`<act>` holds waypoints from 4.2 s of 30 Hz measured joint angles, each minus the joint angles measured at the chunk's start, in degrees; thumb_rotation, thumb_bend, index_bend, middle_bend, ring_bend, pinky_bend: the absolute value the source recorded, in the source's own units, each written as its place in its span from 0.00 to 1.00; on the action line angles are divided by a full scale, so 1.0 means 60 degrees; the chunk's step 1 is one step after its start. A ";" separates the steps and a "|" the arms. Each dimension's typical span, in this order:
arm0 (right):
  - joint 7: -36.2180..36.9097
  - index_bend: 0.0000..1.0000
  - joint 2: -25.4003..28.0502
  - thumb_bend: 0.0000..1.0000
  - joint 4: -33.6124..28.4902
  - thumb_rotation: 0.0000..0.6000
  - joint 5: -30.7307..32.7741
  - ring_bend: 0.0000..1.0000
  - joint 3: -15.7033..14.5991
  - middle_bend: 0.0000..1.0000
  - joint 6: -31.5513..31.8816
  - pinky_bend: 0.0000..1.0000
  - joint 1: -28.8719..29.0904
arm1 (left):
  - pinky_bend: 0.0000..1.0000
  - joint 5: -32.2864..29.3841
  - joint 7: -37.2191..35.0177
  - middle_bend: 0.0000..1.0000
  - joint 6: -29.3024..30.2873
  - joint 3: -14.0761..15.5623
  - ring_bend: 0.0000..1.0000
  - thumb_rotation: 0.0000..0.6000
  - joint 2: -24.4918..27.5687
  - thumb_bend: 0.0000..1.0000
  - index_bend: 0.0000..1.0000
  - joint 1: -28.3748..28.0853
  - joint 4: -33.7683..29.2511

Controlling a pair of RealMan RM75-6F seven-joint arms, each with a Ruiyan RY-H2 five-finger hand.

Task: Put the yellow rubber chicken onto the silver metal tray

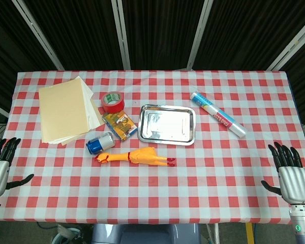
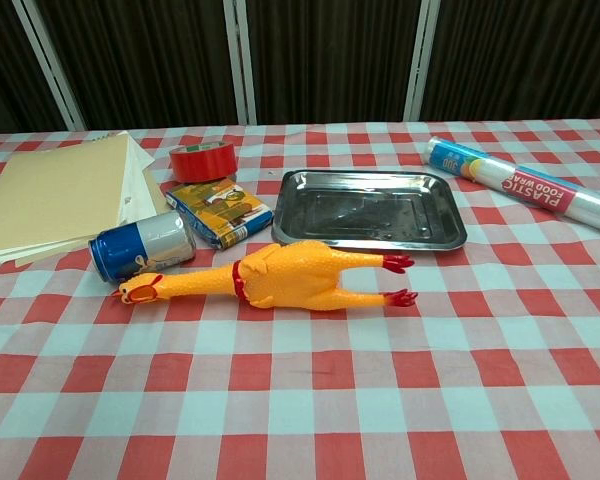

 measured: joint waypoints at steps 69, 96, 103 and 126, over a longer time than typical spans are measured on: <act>0.0503 0.00 0.0076 0.12 0.0135 1.00 -0.0216 0.00 -0.0138 0.04 -0.0150 0.00 0.0122 | 0.37 -0.0361 0.1198 0.33 -0.4550 -0.0707 0.26 1.00 -0.2625 0.07 0.22 -0.3813 -0.0533; 0.0531 0.00 0.0098 0.12 0.0154 1.00 -0.0093 0.00 -0.0175 0.04 -0.0218 0.00 0.0077 | 0.37 -0.2423 0.2885 0.32 -0.4689 -0.1077 0.26 1.00 -0.5378 0.07 0.19 -0.4772 0.1456; 0.0499 0.00 0.0133 0.12 0.0117 1.00 -0.0041 0.00 -0.0184 0.04 -0.0174 0.00 0.0015 | 0.42 -0.2754 0.3077 0.38 -0.4823 -0.1223 0.31 1.00 -0.5826 0.09 0.26 -0.5085 0.1823; 0.0557 0.00 0.0207 0.12 0.0070 1.00 0.0138 0.00 -0.0150 0.04 -0.0168 0.00 -0.0088 | 0.65 -0.2583 0.2504 0.67 -0.4299 -0.0977 0.58 1.00 -0.6630 0.51 0.58 -0.5206 0.3021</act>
